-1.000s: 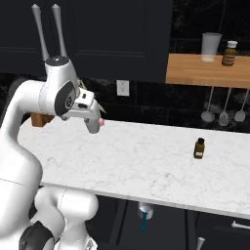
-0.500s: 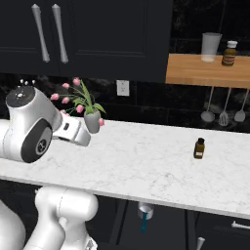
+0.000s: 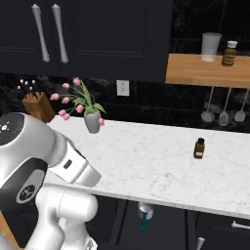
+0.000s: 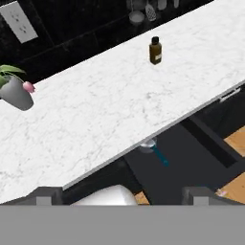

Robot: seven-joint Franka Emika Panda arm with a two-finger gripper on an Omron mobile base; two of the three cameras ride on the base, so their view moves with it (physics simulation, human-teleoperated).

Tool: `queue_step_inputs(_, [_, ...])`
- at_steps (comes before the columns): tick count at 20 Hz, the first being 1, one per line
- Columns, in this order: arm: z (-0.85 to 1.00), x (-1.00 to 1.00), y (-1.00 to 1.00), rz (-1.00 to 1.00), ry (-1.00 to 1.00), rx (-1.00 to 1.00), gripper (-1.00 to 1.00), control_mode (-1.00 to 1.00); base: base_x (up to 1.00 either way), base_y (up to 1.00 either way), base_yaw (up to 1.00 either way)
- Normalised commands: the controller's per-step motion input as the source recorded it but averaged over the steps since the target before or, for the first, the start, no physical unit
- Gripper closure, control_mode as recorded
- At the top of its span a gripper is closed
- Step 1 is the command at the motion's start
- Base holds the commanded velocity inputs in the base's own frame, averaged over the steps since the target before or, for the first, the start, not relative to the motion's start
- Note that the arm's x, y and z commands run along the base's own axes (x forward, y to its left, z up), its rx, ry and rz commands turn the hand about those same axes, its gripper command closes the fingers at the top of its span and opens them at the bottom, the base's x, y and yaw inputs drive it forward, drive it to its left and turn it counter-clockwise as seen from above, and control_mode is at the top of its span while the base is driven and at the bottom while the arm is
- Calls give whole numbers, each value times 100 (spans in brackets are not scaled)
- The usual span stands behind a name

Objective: Pick the measuring cup from the drawer and place it on the counter.

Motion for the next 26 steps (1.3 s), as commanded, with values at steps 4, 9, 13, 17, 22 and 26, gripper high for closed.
queue_step_inputs(4, [0,-92,-99,-36,-5,18,-100,-100,0,0,0])
queue_step_inputs(9, [-3,-89,-100,-27,-13,19,-100,-100,0,0,0])
queue_step_inputs(13, [-4,-5,-43,0,-1,9,-100,-100,0,0,0])
queue_step_inputs(17, [-4,0,-26,0,0,5,-100,-100,0,0,0])
queue_step_inputs(22, [-23,-3,-38,-1,4,0,-100,-100,0,0,0])
queue_step_inputs(26, [-49,1,-29,0,7,1,-100,-100,0,0,0])
